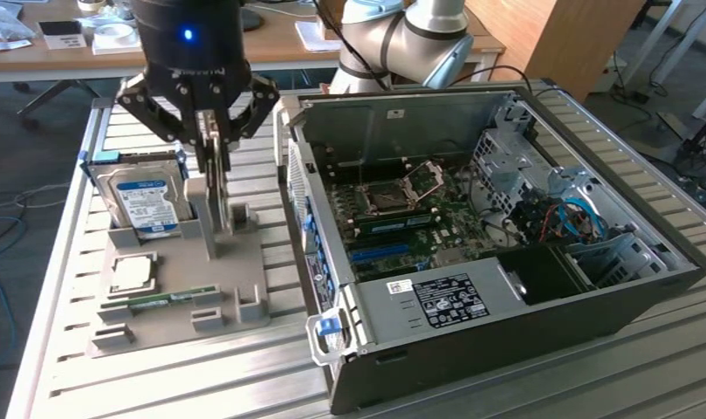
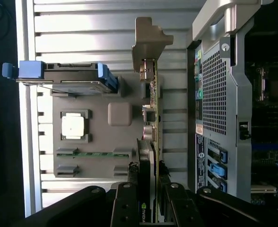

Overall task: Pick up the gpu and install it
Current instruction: 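Pick up the gpu and move the gpu toward the slot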

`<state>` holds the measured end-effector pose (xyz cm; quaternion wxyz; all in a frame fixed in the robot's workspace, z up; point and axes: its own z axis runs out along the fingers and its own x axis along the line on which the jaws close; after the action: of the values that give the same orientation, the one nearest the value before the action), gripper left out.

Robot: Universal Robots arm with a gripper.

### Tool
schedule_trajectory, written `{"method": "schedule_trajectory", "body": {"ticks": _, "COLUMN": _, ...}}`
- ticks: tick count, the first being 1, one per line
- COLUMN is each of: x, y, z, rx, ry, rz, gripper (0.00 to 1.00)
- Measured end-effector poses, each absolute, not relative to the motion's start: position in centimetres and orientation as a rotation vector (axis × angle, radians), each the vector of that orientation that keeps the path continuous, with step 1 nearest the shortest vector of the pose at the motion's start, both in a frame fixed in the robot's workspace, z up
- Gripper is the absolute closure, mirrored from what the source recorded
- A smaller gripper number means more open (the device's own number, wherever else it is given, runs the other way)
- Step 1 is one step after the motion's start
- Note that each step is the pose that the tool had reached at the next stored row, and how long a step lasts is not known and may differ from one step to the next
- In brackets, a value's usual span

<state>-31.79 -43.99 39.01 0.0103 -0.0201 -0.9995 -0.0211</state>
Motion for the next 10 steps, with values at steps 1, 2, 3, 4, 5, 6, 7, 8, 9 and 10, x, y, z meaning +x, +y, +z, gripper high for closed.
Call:
{"method": "schedule_trajectory", "body": {"ticks": 1, "x": -31.8, "y": -44.0, "z": 39.4, "rx": -0.063, "ry": -3.120, "rz": -0.066, "gripper": 0.73}}
{"method": "schedule_trajectory", "body": {"ticks": 2, "x": -31.8, "y": -44.0, "z": 39.7, "rx": -0.063, "ry": -3.120, "rz": -0.066, "gripper": 0.73}}
{"method": "schedule_trajectory", "body": {"ticks": 3, "x": -31.8, "y": -44.0, "z": 40.0, "rx": -0.063, "ry": -3.120, "rz": -0.066, "gripper": 0.73}}
{"method": "schedule_trajectory", "body": {"ticks": 4, "x": -31.8, "y": -44.0, "z": 40.7, "rx": -0.063, "ry": -3.120, "rz": -0.066, "gripper": 0.73}}
{"method": "schedule_trajectory", "body": {"ticks": 5, "x": -31.8, "y": -44.0, "z": 40.9, "rx": -0.062, "ry": -3.120, "rz": -0.066, "gripper": 0.73}}
{"method": "schedule_trajectory", "body": {"ticks": 6, "x": -31.8, "y": -44.0, "z": 41.2, "rx": -0.062, "ry": -3.120, "rz": -0.066, "gripper": 0.73}}
{"method": "schedule_trajectory", "body": {"ticks": 7, "x": -31.8, "y": -43.9, "z": 41.5, "rx": -0.062, "ry": -3.120, "rz": -0.066, "gripper": 0.73}}
{"method": "schedule_trajectory", "body": {"ticks": 8, "x": -31.8, "y": -43.9, "z": 41.8, "rx": -0.063, "ry": -3.120, "rz": -0.066, "gripper": 0.73}}
{"method": "schedule_trajectory", "body": {"ticks": 9, "x": -31.8, "y": -43.9, "z": 42.1, "rx": -0.063, "ry": -3.120, "rz": -0.066, "gripper": 0.73}}
{"method": "schedule_trajectory", "body": {"ticks": 10, "x": -31.8, "y": -43.9, "z": 42.4, "rx": -0.063, "ry": -3.120, "rz": -0.066, "gripper": 0.73}}
